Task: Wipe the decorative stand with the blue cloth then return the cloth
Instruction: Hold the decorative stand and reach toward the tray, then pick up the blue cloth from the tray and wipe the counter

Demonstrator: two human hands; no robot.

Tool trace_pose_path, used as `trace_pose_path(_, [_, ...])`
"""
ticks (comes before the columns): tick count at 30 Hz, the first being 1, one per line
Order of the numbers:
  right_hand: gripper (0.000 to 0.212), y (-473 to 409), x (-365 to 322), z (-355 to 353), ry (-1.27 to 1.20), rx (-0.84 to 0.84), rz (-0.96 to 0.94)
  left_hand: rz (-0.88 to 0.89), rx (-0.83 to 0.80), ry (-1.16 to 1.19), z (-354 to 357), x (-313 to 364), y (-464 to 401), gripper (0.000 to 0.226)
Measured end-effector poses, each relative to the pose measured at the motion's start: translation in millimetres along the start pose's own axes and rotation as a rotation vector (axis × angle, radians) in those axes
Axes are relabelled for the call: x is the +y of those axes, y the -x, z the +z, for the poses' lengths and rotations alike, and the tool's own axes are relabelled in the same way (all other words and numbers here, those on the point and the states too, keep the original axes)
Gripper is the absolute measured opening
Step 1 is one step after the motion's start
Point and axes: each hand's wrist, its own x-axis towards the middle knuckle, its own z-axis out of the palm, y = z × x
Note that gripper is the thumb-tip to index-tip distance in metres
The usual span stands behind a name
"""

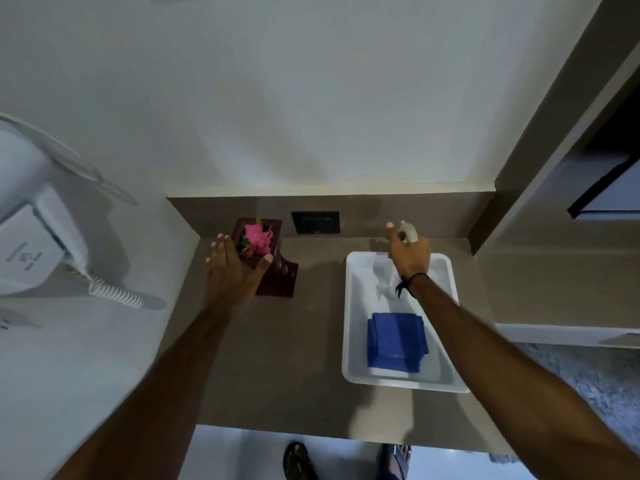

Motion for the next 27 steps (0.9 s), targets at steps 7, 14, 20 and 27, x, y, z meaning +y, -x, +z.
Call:
trace_pose_path(7, [0.026, 39, -20, 49, 0.004, -0.373, -0.043, -0.003, 0.04, 0.003, 2, 7, 1, 0.109])
trace_pose_path(14, [0.037, 76, -11, 112, 0.06, -0.453, 0.129, -0.035, 0.033, 0.006, 4, 11, -1, 0.108])
trace_pose_path(20, [0.041, 78, -16, 120, -0.012, -0.383, 0.166, -0.022, 0.042, -0.008, 5, 7, -1, 0.11])
trace_pose_path(27, [0.018, 29, -12, 35, -0.268, -0.114, 0.001, -0.037, 0.028, 0.018, 12, 1, -5, 0.113])
